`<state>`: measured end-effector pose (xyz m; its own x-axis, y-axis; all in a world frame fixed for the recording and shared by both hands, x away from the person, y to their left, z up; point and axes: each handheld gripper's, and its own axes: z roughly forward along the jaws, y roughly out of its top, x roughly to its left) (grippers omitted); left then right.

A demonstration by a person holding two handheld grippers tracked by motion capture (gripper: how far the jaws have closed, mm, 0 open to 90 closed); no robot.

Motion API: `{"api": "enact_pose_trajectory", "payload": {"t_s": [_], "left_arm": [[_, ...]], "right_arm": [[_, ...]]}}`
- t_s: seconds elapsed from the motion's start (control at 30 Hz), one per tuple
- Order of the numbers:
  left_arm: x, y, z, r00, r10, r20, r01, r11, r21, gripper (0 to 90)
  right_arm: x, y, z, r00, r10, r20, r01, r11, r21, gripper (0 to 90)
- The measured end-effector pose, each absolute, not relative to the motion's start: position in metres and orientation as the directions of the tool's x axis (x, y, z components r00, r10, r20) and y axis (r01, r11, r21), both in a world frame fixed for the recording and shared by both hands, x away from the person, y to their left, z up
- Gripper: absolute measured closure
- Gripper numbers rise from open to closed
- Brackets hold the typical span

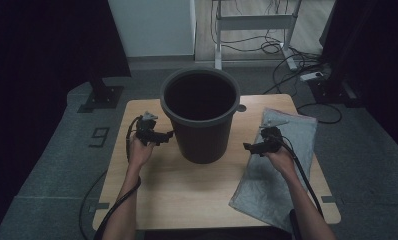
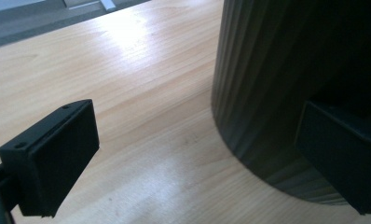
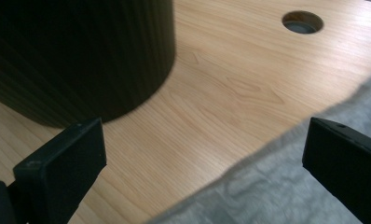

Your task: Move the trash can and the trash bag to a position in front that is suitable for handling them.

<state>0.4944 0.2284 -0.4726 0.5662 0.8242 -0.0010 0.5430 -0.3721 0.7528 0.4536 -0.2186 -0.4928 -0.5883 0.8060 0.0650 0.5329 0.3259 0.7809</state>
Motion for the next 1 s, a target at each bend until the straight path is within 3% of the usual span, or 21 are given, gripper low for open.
{"api": "enact_pose_trajectory", "payload": {"t_s": [0.37,0.7,0.83,1.0], "left_arm": [[0.520,0.230,-0.464,0.521,0.847,-0.104,0.594,-0.272,0.757,0.0],[0.511,0.206,-0.463,0.590,0.805,-0.062,0.535,-0.332,0.776,0.0],[0.522,0.206,-0.463,0.565,0.818,-0.111,0.568,-0.287,0.771,0.0],[0.523,0.202,-0.468,0.565,0.820,-0.091,0.564,-0.304,0.767,0.0]], "right_arm": [[0.482,-0.196,-0.480,-0.542,0.837,0.066,0.530,0.280,0.800,0.0],[0.497,-0.206,-0.485,-0.470,0.881,0.061,0.551,0.238,0.800,0.0],[0.504,-0.211,-0.485,-0.457,0.886,0.075,0.540,0.210,0.815,0.0],[0.512,-0.211,-0.488,-0.451,0.886,0.103,0.537,0.177,0.825,0.7]]}}
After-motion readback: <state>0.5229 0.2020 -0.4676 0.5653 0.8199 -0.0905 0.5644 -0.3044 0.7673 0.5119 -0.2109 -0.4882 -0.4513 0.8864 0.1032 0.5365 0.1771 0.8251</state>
